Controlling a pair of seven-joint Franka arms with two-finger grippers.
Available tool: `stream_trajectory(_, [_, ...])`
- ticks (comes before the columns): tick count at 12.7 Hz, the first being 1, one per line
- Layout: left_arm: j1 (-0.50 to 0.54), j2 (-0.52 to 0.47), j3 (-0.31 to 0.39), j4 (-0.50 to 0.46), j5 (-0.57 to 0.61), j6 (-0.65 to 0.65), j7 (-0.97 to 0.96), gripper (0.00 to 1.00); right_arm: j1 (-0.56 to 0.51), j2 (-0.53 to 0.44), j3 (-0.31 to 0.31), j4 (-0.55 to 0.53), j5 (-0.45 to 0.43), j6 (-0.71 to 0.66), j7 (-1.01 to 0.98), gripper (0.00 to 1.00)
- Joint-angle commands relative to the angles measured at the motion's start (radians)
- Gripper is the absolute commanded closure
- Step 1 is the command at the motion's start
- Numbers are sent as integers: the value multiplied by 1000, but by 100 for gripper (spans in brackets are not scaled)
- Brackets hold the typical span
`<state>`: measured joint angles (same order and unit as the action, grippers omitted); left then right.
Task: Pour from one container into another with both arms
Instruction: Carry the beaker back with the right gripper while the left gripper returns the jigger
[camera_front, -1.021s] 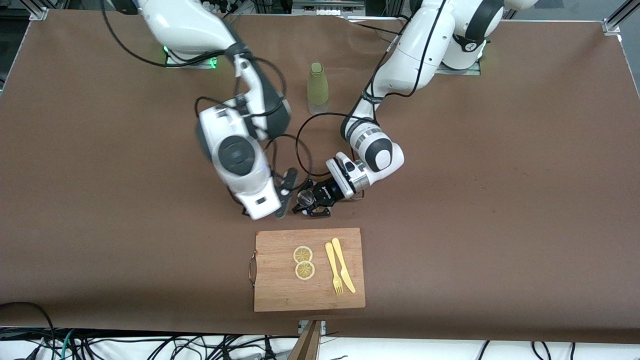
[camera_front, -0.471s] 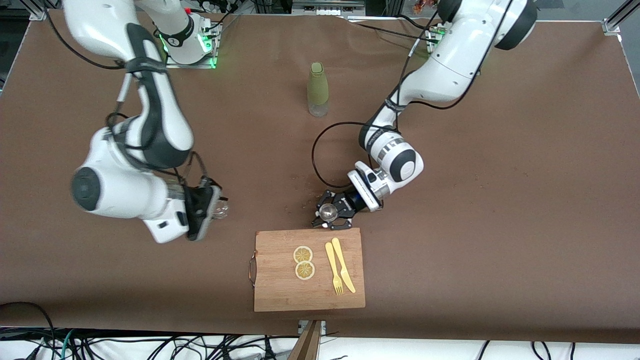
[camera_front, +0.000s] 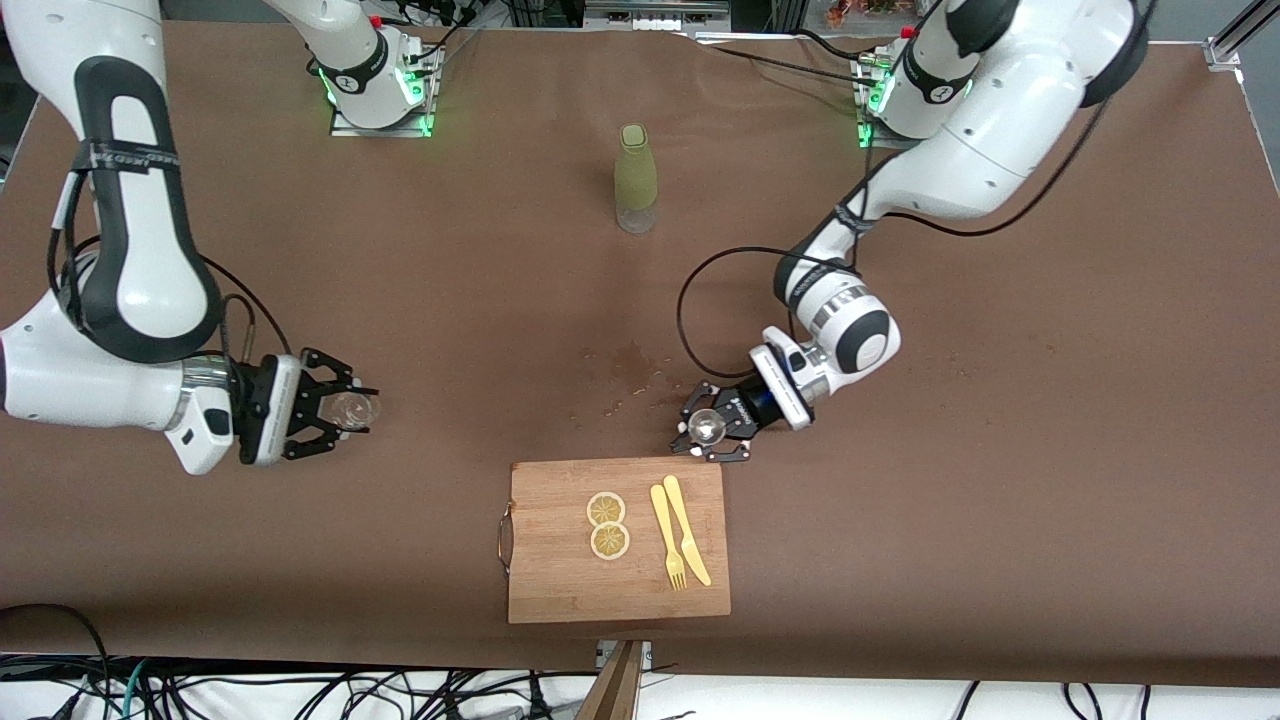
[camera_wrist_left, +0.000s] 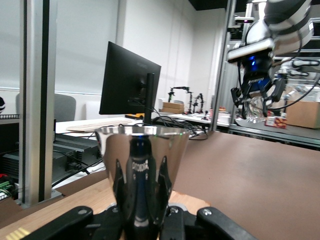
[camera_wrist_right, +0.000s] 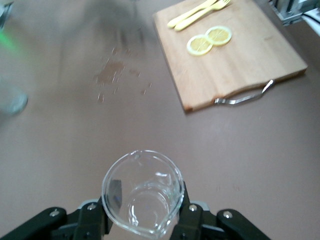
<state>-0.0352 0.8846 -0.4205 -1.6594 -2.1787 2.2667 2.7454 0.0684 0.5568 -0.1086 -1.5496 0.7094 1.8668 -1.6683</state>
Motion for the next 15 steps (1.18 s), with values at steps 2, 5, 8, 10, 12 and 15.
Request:
stream_trajectory(2, [222,-56,-132,-158,192,-38,102,100,-102,-67,23,-160,24,26,-215,90])
stream_trajectory(5, [328,-87,-141,-235,363,-139,39,100,-142,-52,23,-216,24,109,-373,85])
stream_trajectory(8, [428,-117,-132,-270,555,-235,-74,100,-148,-25,23,-265,36,184,-482,85])
stream_trajectory(10, [466,-127,-104,-270,663,-303,-145,100,-156,27,23,-271,86,204,-566,85])
stream_trajectory(12, [475,-165,-26,-289,744,-360,-196,100,-159,58,23,-270,114,242,-616,85])
stream_trajectory(15, [474,-193,90,-296,829,-472,-242,100,-160,83,23,-264,121,265,-634,85])
